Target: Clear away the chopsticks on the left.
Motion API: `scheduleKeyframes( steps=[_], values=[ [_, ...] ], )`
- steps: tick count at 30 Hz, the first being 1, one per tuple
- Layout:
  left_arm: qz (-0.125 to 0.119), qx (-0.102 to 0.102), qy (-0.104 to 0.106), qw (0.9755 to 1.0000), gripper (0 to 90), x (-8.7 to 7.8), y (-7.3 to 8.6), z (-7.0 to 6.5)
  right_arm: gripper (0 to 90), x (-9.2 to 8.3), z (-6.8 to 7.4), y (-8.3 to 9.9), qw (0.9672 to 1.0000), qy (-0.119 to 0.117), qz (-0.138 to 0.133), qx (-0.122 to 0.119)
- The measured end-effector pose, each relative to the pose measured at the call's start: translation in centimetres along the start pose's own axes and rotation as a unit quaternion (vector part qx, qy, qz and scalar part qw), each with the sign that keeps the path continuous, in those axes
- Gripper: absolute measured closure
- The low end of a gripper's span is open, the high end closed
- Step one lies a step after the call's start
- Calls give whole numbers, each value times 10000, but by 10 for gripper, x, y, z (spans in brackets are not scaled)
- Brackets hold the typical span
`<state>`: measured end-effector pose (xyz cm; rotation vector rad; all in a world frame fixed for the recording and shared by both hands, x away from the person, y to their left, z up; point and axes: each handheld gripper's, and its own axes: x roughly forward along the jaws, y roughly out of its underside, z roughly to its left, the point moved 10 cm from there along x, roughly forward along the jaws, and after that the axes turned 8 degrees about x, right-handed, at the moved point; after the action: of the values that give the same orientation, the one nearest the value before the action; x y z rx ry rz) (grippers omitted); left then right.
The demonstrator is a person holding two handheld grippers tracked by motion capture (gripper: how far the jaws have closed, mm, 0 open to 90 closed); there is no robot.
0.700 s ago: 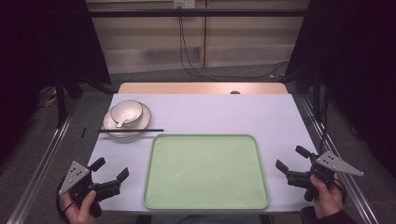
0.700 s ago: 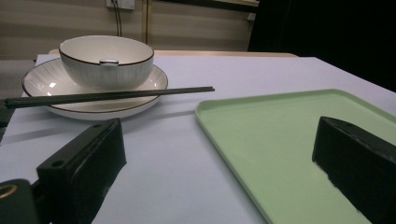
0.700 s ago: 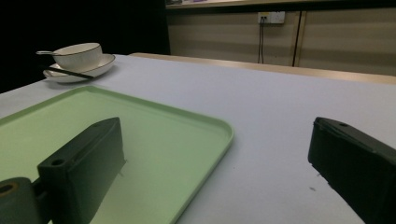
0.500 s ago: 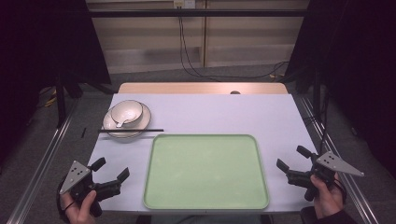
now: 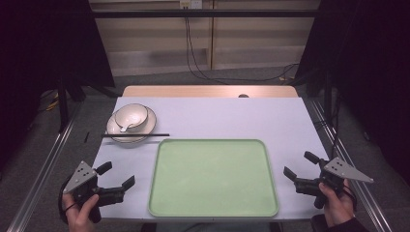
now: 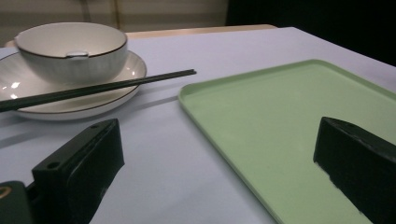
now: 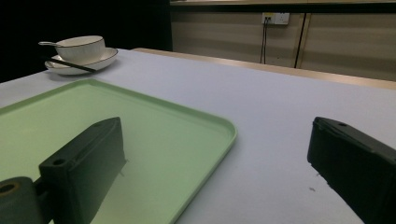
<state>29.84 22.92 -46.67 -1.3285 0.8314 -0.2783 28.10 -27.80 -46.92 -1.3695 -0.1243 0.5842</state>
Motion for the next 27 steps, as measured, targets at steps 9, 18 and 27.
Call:
scheduleKeyframes(
  steps=[9,18,27],
  values=[
    [53,-131,101,9998,16,2,-9,32,44,0,1,1,9999,-3,28,-102],
    [251,244,-66,9994,37,10,-20,62,47,0,1,0,9999,14,-8,-141],
    [536,570,158,9968,69,29,-27,90,48,0,1,0,9999,46,-6,-142]
  ],
)
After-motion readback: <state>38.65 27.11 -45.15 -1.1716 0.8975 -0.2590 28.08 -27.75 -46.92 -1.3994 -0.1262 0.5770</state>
